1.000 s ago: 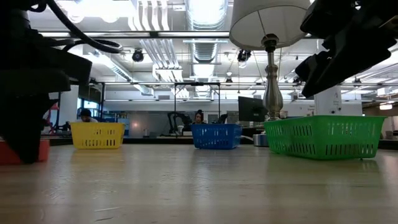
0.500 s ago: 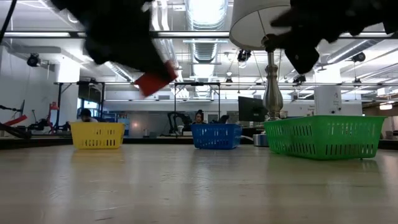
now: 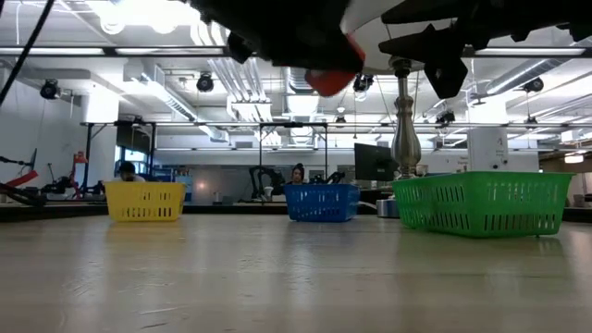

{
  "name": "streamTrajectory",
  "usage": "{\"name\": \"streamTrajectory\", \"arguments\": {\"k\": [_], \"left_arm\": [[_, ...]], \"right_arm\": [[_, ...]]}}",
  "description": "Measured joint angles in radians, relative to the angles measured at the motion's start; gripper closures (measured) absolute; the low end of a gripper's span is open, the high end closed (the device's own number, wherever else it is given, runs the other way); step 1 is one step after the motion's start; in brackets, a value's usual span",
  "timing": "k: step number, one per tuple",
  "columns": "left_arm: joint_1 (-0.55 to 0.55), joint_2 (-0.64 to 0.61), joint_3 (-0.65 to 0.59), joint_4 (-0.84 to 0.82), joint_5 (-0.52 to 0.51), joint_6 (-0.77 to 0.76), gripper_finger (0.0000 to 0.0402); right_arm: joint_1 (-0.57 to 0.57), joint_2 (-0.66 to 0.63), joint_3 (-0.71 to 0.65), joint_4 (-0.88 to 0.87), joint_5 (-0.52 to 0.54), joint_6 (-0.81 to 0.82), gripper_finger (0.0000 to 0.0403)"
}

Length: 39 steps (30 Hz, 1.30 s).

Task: Pick and place Stapler, Stapler remover, tape
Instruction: Put the top red tape into the green basket

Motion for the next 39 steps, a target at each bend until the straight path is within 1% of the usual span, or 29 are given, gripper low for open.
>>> {"name": "streamTrajectory", "arguments": {"k": [2, 3, 7, 10, 13, 17, 20, 24, 30, 35, 39], "left_arm": [[0.007, 0.037, 0.032, -0.001, -0.058, 0.009, 0.0356], [0.011, 0.054, 0.054, 0.001, -0.071, 0.023, 0.0356], [0.023, 0.124, 0.163, 0.004, -0.08, 0.137, 0.0356], [0.033, 0.176, 0.251, -0.024, -0.108, 0.215, 0.0356], [0.042, 0.221, 0.338, -0.104, -0.139, 0.219, 0.0356], [0.055, 0.26, 0.416, -0.204, -0.156, 0.207, 0.0356], [0.055, 0.273, 0.436, -0.217, -0.157, 0.193, 0.0356], [0.056, 0.27, 0.433, -0.219, -0.143, 0.173, 0.0356], [0.066, 0.259, 0.433, -0.223, -0.132, 0.168, 0.0349], [0.069, 0.255, 0.433, -0.274, -0.129, 0.151, 0.0343], [0.07, 0.255, 0.433, -0.278, -0.128, 0.152, 0.0343]], "right_arm": [[0.0, 0.0, 0.0, -0.002, 0.001, 0.0, 0.0252], [0.0, 0.0, 0.0, -0.002, 0.002, 0.0, 0.0252], [-0.001, 0.0, 0.0, -0.017, 0.06, 0.05, 0.0252], [-0.002, -0.001, -0.001, -0.018, 0.079, 0.051, 0.0252], [-0.001, -0.001, -0.001, -0.022, 0.08, 0.048, 0.0252], [-0.002, -0.001, -0.002, -0.052, 0.088, 0.047, 0.0252], [-0.002, -0.001, -0.002, -0.076, 0.088, 0.047, 0.0252], [-0.002, -0.002, -0.002, -0.111, 0.084, 0.048, 0.0252], [-0.002, -0.002, -0.002, -0.112, 0.084, 0.045, 0.0252], [-0.003, 0.0, -0.001, -0.118, 0.083, 0.044, 0.0252], [-0.003, 0.0, -0.001, -0.131, 0.081, 0.045, 0.0259]]}}
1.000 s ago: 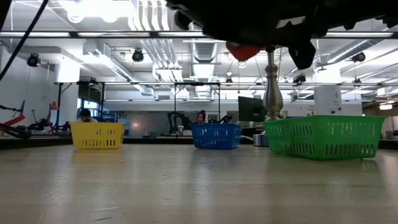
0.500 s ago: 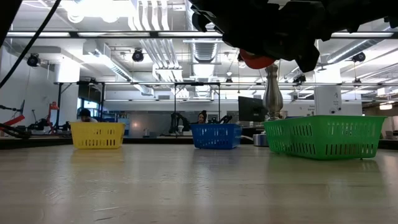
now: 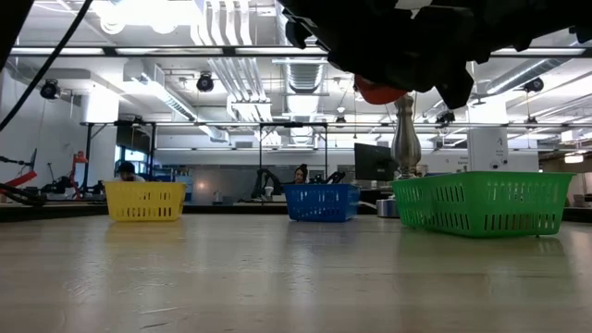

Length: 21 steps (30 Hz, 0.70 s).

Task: Pick and place Stapler, Stapler remover, tape
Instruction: Put the top red tape into the green basket

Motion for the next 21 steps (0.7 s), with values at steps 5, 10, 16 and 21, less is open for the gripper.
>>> {"name": "streamTrajectory", "arguments": {"k": [5, 10, 16, 21], "left_arm": [[0.001, 0.0, 0.001, -0.003, 0.005, 0.022, 0.0342], [0.004, 0.0, 0.001, -0.075, 0.066, 0.017, 0.0339], [0.006, 0.0, 0.001, -0.107, 0.098, -0.005, 0.0328], [0.007, 0.0, 0.001, -0.104, 0.097, -0.025, 0.0297]], "right_arm": [[-0.001, -0.001, 0.002, -0.055, -0.001, 0.012, 0.0275], [-0.001, 0.0, 0.0, -0.085, -0.011, 0.018, 0.0279], [-0.001, 0.0, -0.003, -0.099, -0.02, 0.031, 0.0277], [-0.001, 0.002, -0.005, -0.127, -0.017, 0.054, 0.0278]]}}
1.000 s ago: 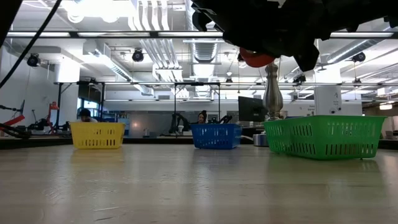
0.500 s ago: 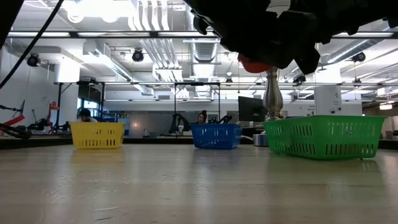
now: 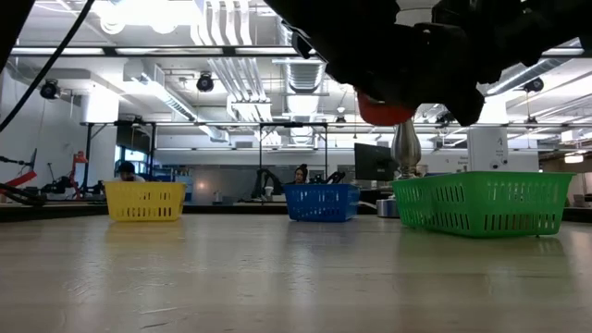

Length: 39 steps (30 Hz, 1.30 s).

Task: Pick and place Stapler, Stapler remover, tape
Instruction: Put the top red tape into the green basket

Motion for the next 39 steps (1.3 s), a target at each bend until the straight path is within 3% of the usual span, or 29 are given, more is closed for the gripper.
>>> {"name": "streamTrajectory", "arguments": {"k": [7, 12, 23, 27, 30, 39], "left_arm": [[-0.001, -0.01, 0.005, 0.01, 0.066, -0.093, 0.024], [-0.007, -0.006, 0.004, -0.003, 0.082, -0.114, 0.0224], [-0.01, -0.01, 0.003, -0.024, 0.087, -0.121, 0.0225], [-0.01, -0.01, 0.002, -0.04, 0.089, -0.138, 0.0227], [-0.01, -0.01, 0.002, -0.046, 0.09, -0.15, 0.0227], [-0.01, -0.01, 0.001, -0.046, 0.092, -0.152, 0.0227]], "right_arm": [[0.0, 0.005, -0.003, -0.129, 0.003, 0.026, 0.0289], [0.0, -0.019, 0.011, -0.205, 0.01, 0.045, 0.0289], [0.0, -0.22, 0.115, -0.76, 0.014, 0.169, 0.0285], [0.0, -0.268, 0.118, -0.965, 0.014, 0.32, 0.0284], [0.0, -0.269, 0.081, -0.966, 0.017, 0.39, 0.0283], [0.0, -0.216, 0.058, -0.783, 0.016, 0.2, 0.0282]]}}
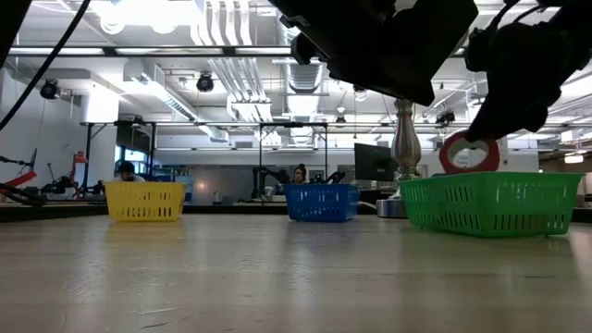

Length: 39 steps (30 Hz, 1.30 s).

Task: Pick and place Stapler, Stapler remover, tape
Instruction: Put the top red tape into the green basket, then put the red tape into the green basket

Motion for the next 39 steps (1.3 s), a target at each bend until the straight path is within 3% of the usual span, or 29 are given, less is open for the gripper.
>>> {"name": "streamTrajectory", "arguments": {"k": [13, 26, 31, 34, 39], "left_arm": [[-0.001, 0.001, 0.0, -0.003, 0.0, -0.039, 0.0227], [-0.015, 0.002, 0.0, -0.017, 0.009, -0.027, 0.0227], [-0.065, -0.003, 0.064, -0.159, 0.032, 0.022, 0.0227], [-0.1, -0.007, 0.125, -0.322, 0.103, -0.043, 0.0227], [-0.157, -0.008, 0.181, -0.549, 0.361, -0.284, 0.0227]], "right_arm": [[-0.001, 0.176, 0.015, 0.014, -0.019, -0.071, 0.0279], [-0.016, 0.167, 0.032, 0.006, -0.013, -0.129, 0.0222], [-0.016, 0.166, 0.047, 0.005, 0.0, -0.209, 0.0212], [-0.016, 0.164, 0.065, 0.006, 0.0, -0.225, 0.0211], [-0.015, 0.164, 0.097, 0.021, -0.003, -0.188, 0.0211]]}}
